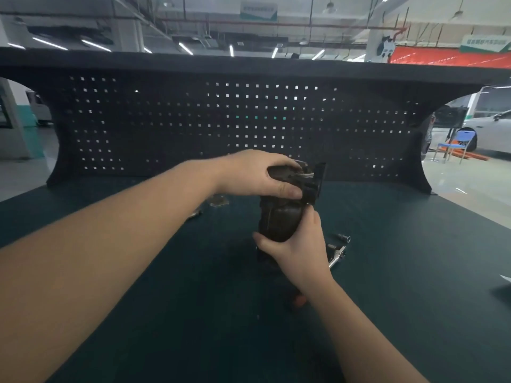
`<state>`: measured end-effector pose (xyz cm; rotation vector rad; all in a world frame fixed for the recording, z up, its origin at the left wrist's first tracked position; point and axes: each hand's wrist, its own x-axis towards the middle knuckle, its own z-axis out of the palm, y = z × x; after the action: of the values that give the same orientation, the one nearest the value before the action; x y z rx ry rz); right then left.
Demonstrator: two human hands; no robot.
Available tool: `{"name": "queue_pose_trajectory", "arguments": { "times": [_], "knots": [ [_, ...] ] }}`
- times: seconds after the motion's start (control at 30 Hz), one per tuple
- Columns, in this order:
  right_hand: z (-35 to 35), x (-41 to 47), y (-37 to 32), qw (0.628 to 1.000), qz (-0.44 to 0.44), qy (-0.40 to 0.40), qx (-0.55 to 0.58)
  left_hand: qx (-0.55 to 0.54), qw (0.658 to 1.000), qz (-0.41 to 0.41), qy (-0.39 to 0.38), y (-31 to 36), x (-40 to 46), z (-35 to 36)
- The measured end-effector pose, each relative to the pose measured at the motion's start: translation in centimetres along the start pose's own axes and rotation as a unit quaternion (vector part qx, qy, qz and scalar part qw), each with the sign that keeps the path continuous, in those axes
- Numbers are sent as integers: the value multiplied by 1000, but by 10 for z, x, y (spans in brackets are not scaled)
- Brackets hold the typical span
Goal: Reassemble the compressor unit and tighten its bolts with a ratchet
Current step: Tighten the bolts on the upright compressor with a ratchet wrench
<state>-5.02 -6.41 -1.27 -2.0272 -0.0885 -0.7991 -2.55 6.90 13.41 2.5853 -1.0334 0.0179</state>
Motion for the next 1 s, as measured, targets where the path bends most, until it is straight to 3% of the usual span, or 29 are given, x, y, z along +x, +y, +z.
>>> {"name": "queue_pose_trajectory", "arguments": {
  "times": [0.07,0.17,0.23,0.4,0.63,1.0],
  "knots": [
    [6,-4,-4,999,17,36,-22,-62,997,11,35,-6,-1,6],
    [12,-8,-6,995,33,72,-58,-53,998,1,39,-8,2,5],
    [10,-5,-5,997,36,53,-52,-39,998,-10,38,-9,4,4],
    [-15,1,15,989,29,-81,122,-28,998,-7,53,-11,7,4],
    [-47,8,17,978,8,-112,174,-57,996,-14,63,-9,9,7],
    [-53,2,12,985,-22,-116,122,-46,992,-27,110,-5,13,15]
  ]
}}
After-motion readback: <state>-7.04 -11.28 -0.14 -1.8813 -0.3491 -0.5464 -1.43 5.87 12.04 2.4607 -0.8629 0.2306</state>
